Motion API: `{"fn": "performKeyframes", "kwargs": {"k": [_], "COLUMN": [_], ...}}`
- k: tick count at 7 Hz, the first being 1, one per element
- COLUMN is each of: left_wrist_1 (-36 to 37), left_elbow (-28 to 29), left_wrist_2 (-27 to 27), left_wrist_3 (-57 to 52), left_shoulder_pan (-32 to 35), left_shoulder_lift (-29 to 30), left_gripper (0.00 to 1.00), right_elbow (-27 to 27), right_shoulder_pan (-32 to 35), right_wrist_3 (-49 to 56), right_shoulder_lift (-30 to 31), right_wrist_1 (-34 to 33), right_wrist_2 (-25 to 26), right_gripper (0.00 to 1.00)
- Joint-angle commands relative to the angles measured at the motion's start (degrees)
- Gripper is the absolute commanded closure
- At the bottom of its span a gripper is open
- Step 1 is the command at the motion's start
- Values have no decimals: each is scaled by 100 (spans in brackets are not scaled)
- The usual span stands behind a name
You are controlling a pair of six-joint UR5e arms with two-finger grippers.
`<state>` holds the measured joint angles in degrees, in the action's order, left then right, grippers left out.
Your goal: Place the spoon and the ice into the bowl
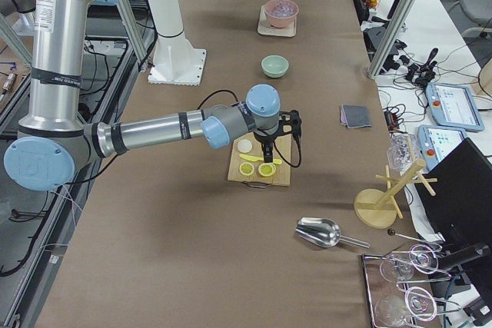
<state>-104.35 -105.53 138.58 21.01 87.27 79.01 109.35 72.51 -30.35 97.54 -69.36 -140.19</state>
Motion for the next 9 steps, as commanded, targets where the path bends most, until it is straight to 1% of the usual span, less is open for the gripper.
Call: {"fn": "performKeyframes", "kwargs": {"k": [1,2,3,4,5,6,8,9], "left_wrist_1": [37,55,64,73,73,73,73,73], "left_elbow": [-46,-47,-55,-55,-47,-29,-55,-55], "left_wrist_2": [-33,-42,-51,-77,-77,-77,-86,-86], "left_wrist_3": [892,1131,1525,1981,2204,2328,2880,3030], "left_shoulder_pan": [-428,-552,-736,-999,-1123,-1168,-1395,-1466], "left_shoulder_lift": [463,648,850,1070,1194,1282,1528,1599], "left_gripper": [2,3,3,3,3,3,3,3], "right_elbow": [8,-36,-132,-307,-535,-816,-1029,-1090], "right_shoulder_pan": [-1164,-1630,-2018,-2344,-2556,-2601,-2672,-2681], "right_wrist_3": [-1399,-1717,-2068,-2411,-2466,-2467,-2458,-2458], "right_shoulder_lift": [-409,-663,-875,-1094,-1262,-1438,-1615,-1615], "right_wrist_1": [379,370,362,362,379,388,379,379], "right_wrist_2": [875,1340,1606,1904,1960,1986,1987,2030], "right_gripper": [10,10,10,15,18,21,28,34]}}
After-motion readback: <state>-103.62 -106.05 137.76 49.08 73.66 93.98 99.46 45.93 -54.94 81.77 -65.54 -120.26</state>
